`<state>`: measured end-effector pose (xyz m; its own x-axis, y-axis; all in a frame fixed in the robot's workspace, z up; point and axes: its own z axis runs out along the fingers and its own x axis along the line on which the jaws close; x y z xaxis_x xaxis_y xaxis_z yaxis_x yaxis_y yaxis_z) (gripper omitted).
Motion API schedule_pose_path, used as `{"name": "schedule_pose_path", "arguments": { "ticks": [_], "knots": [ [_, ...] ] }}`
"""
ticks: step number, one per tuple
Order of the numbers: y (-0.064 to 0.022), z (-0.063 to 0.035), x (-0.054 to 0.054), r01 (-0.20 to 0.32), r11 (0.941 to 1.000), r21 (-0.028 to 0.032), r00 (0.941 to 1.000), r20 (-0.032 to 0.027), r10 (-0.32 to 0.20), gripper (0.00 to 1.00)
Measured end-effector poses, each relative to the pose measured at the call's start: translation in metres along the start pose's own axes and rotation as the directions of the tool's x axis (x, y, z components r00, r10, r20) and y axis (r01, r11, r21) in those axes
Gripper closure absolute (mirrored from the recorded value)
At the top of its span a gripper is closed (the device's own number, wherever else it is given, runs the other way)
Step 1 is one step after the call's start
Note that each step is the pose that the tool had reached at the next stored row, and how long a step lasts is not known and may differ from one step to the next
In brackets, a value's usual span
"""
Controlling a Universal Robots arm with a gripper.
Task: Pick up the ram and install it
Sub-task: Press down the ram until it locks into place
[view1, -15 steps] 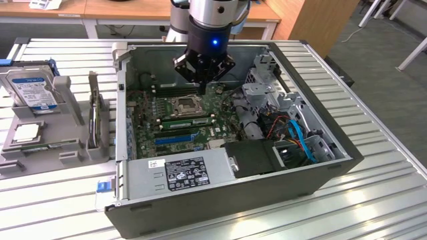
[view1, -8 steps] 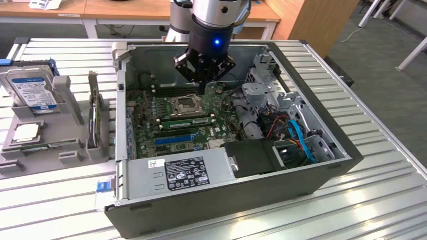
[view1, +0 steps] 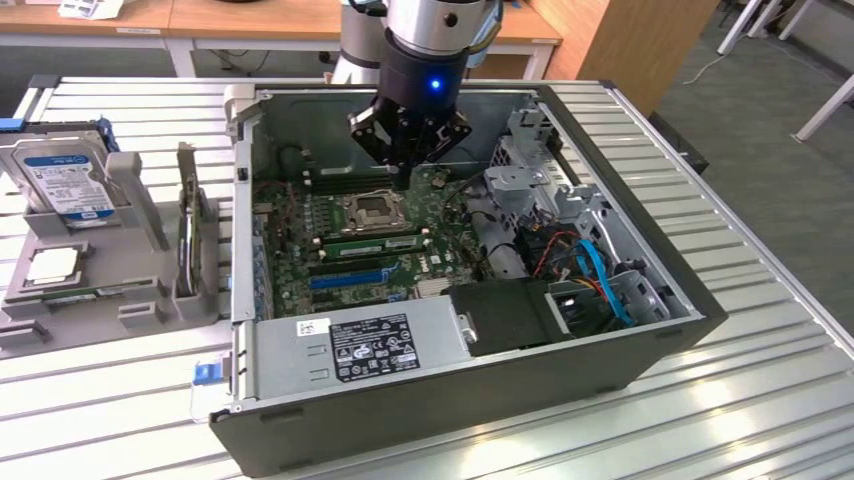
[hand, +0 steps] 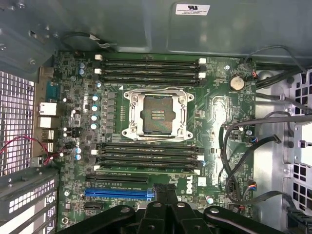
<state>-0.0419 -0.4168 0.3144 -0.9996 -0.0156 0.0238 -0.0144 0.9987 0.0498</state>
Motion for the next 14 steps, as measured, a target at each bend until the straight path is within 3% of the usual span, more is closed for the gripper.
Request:
{"name": "schedule_pose_path", "arguments": {
  "ticks": [14],
  "knots": [
    [0.0001, 0.0004, 0.0092, 0.000, 1.0000, 0.0001, 1.0000, -0.0001, 0.000, 0.90]
  ]
}}
